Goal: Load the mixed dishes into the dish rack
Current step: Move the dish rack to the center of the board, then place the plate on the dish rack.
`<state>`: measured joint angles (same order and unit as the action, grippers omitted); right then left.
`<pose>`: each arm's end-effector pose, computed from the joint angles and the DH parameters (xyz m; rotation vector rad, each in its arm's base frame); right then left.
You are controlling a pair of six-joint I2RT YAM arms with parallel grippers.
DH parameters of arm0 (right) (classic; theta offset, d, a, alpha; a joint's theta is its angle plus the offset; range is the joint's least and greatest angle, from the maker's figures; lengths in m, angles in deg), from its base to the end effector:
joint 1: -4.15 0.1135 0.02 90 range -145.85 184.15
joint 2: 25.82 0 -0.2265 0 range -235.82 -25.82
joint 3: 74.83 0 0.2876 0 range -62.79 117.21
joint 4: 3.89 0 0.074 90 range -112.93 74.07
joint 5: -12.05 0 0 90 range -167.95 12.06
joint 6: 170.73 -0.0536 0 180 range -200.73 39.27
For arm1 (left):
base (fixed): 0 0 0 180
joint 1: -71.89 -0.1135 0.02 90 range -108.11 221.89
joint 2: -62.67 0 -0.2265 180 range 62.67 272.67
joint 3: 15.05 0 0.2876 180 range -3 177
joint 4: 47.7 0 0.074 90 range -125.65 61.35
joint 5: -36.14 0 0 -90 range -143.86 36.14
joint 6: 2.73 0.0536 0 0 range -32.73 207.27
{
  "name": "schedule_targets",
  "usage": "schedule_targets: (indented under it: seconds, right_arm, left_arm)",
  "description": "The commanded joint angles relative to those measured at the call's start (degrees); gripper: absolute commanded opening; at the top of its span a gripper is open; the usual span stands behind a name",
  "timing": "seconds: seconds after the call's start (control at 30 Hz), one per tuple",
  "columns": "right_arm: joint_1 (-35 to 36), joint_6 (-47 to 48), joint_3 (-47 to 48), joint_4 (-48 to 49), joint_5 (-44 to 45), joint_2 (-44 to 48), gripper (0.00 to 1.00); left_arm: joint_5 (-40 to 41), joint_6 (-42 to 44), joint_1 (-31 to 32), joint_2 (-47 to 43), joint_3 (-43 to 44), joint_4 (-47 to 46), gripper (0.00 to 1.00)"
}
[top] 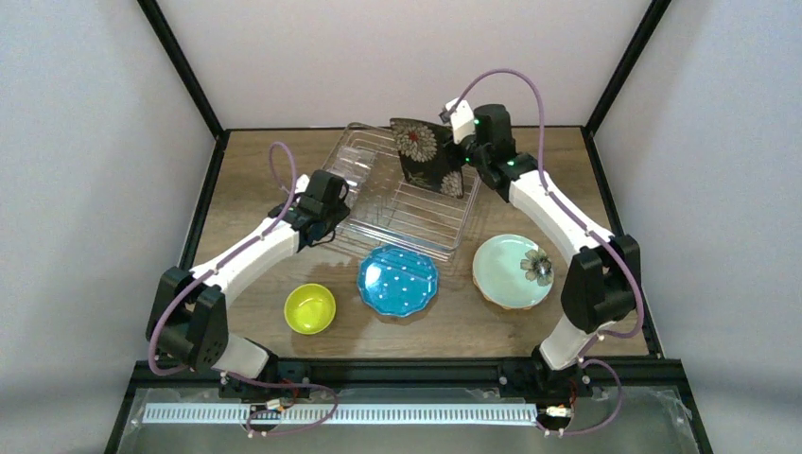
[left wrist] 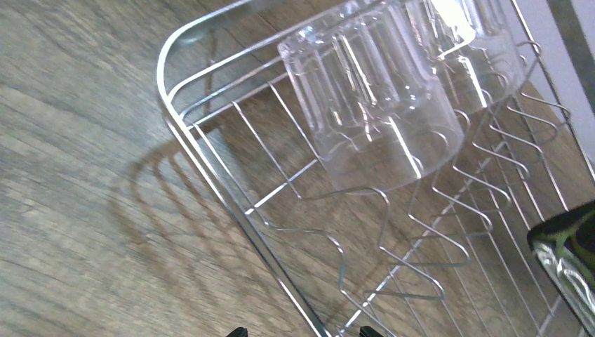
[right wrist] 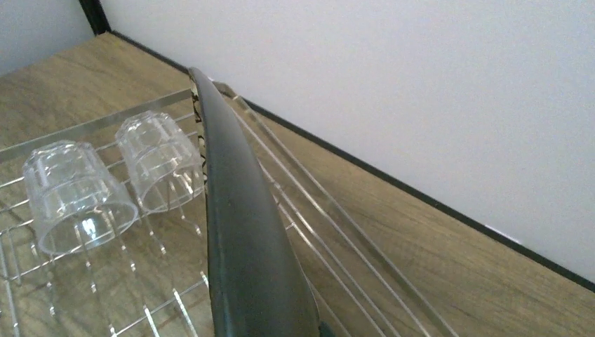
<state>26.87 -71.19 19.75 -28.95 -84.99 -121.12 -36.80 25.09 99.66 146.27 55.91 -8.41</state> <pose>0.4061 0.1772 0.2801 -0.6380 1.9245 0.2697 0.3193 -0.1504 0.1771 -0.8452 2.3014 -0.3373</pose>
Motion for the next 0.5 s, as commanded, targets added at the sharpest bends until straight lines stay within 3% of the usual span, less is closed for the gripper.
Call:
schedule_targets:
  seconds: [0.0,0.47]
  right_arm:
    - [-3.46,0.82,-1.07,15.12,-3.89,3.90,0.01]
    - [-7.87,0.67,-6.81,29.38,-13.90,-1.87,0.01]
  left_arm:
    - [-4.60,1.20,-0.17,-0.80,0.40,-2.96,0.92]
    - [-10.20,0.58,-0.15,-1.68,0.46,-6.88,0.92]
